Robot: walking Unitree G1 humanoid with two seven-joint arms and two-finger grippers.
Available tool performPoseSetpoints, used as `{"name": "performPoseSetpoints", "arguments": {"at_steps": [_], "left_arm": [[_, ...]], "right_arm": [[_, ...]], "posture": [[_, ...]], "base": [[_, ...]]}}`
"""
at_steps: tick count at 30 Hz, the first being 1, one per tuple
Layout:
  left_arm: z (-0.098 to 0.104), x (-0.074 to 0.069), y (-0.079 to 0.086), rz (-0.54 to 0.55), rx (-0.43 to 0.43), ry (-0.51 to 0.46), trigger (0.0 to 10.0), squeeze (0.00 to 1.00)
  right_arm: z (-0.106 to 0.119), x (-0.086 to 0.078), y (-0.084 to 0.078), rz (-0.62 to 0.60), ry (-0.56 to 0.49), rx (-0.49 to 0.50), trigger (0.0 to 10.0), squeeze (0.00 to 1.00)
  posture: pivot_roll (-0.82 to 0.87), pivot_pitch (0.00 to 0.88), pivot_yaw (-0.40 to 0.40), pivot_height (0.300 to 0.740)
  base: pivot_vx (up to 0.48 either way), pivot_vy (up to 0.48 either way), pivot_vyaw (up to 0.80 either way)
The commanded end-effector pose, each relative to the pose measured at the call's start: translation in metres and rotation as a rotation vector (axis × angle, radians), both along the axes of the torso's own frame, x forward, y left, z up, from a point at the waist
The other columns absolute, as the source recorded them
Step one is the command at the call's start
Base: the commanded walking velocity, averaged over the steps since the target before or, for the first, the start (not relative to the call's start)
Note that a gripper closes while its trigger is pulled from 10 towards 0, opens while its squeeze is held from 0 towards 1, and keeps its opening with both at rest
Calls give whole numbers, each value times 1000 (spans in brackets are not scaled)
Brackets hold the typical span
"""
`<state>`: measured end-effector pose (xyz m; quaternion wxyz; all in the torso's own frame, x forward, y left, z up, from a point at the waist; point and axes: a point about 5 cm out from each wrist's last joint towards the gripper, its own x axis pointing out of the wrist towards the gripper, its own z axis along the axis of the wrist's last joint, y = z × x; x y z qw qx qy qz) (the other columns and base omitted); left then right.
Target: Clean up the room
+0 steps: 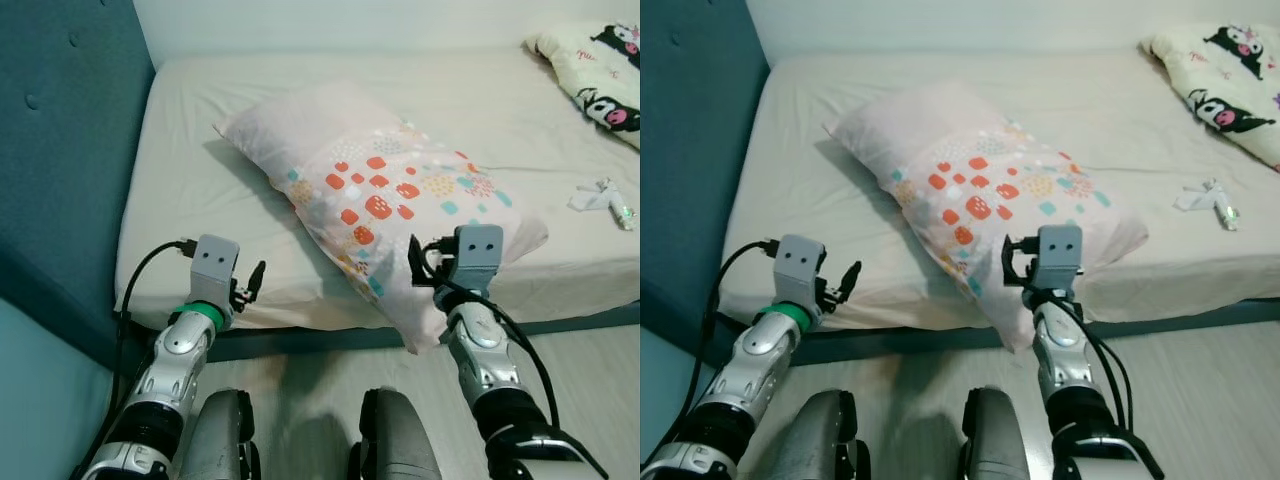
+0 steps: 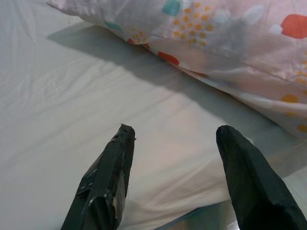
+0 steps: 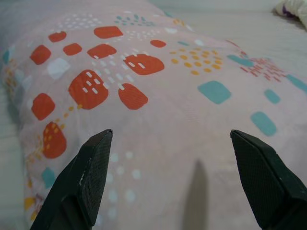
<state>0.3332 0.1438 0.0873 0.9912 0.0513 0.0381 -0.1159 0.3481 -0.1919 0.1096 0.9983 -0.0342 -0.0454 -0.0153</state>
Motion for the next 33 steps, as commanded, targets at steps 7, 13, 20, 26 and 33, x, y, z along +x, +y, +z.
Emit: {"name": "performPoseSetpoints", "arguments": {"at_steps": [7, 13, 20, 26, 33], "left_arm": [[-6, -3, 1, -2, 10, 23, 10000, 0], [-7, -4, 3, 3, 11, 25, 10000, 0], [-9, -6, 5, 5, 14, 30, 10000, 0], [-9, -8, 6, -2, 21, 34, 10000, 0], [-8, -9, 13, -3, 43, 38, 10000, 0]], "right_arm": [[3, -1, 5, 37, -22, -58, 10000, 0], [1, -2, -27, -89, 36, -174, 10000, 0], [-6, -5, -51, -156, 125, -208, 10000, 0], [-10, -10, -74, -295, 148, -44, 10000, 0], [-25, -7, -74, -372, 274, 199, 10000, 0]], "posture": [[3, 69, 53, 609], [7, 78, 53, 609], [7, 83, 55, 609], [22, 94, 72, 609], [40, 113, 84, 609]], "base": [[0, 0, 0], [0, 0, 0], [0, 0, 0], [0, 0, 0], [0, 0, 0]]}}
